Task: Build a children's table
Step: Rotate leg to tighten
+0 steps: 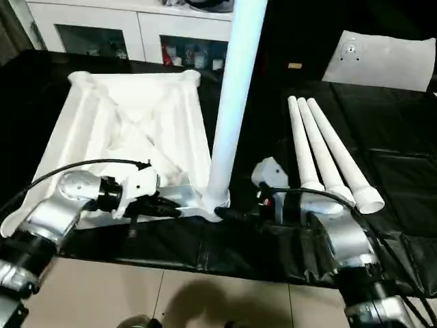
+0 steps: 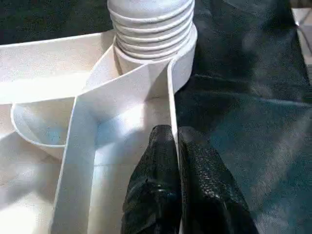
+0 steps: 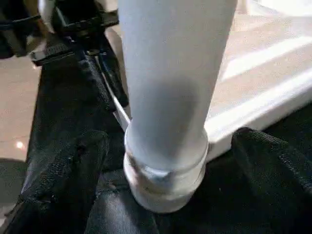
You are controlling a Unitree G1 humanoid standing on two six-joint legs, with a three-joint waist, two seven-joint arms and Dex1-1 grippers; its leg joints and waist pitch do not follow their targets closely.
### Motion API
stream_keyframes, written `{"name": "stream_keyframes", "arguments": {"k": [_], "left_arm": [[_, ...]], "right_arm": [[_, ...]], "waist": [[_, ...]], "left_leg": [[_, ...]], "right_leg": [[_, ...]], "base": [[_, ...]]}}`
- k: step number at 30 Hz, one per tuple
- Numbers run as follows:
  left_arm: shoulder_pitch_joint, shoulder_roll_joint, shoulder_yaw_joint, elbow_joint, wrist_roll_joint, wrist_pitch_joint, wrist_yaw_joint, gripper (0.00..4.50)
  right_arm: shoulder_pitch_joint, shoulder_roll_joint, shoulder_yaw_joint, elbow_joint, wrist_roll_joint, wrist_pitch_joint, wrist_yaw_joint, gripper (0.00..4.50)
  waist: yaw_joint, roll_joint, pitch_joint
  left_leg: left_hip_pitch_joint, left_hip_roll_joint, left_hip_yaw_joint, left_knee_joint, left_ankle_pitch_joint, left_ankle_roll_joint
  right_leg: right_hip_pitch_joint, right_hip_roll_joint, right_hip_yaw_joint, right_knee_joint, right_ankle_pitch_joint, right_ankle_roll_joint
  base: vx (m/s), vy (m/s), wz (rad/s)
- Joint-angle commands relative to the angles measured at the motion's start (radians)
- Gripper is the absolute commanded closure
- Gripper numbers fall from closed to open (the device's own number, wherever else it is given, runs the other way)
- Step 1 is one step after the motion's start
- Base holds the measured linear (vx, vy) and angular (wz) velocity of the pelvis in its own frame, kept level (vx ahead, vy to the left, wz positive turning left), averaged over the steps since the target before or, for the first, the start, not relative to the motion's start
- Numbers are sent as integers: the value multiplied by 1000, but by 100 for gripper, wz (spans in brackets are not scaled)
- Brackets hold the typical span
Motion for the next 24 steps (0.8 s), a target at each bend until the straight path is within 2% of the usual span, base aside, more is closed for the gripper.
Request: {"name": "stream_keyframes", "arguments": {"k": [1,5,6,9,14,17,23,24], "left_arm": [[-15,3,-61,8,26,-31,-63,450],[-34,3,-82,34,31,-69,-115,450],[-42,1,-90,47,35,-85,-129,450],[-51,-4,-92,70,39,-103,-135,450],[-74,-14,-97,112,45,-131,-143,450],[-83,-16,-101,128,52,-144,-146,450],[-92,-17,-100,149,56,-157,-150,450],[-93,-17,-100,152,58,-157,-151,450]], "right_arm": [[-17,-13,8,17,-11,-16,25,31],[-46,-9,37,52,-18,-29,73,58],[-57,-6,51,68,-28,-39,88,77],[-65,-4,61,86,-32,-56,101,91],[-76,0,83,110,-41,-75,135,138],[-79,-3,94,118,-48,-86,149,168],[-84,5,106,134,-55,-98,155,187],[-83,7,107,137,-54,-99,156,187]], "waist": [[0,-4,-65],[16,-4,-67],[20,-2,-68],[22,-2,-67],[22,-4,-64],[23,-2,-62],[24,-3,-63],[25,0,-62]], "left_leg": [[15,59,-14,-67,-191,60],[16,61,-11,-65,-166,64],[16,61,-11,-64,-163,64],[15,62,-11,-65,-168,60],[15,61,-13,-66,-196,52],[16,62,-13,-68,-209,46],[16,62,-13,-68,-205,47],[16,63,-14,-69,-209,45]], "right_leg": [[46,-87,47,-66,-229,-213],[47,-87,47,-59,-187,-223],[47,-87,46,-58,-176,-230],[48,-88,46,-57,-171,-231],[48,-88,46,-62,-229,-219],[45,-88,47,-65,-251,-212],[46,-88,46,-63,-237,-219],[45,-89,46,-63,-242,-219]], "base": [[0,0,0],[0,0,0],[0,0,0],[0,0,0],[0,0,0],[0,0,0],[0,0,0],[0,0,0]]}}
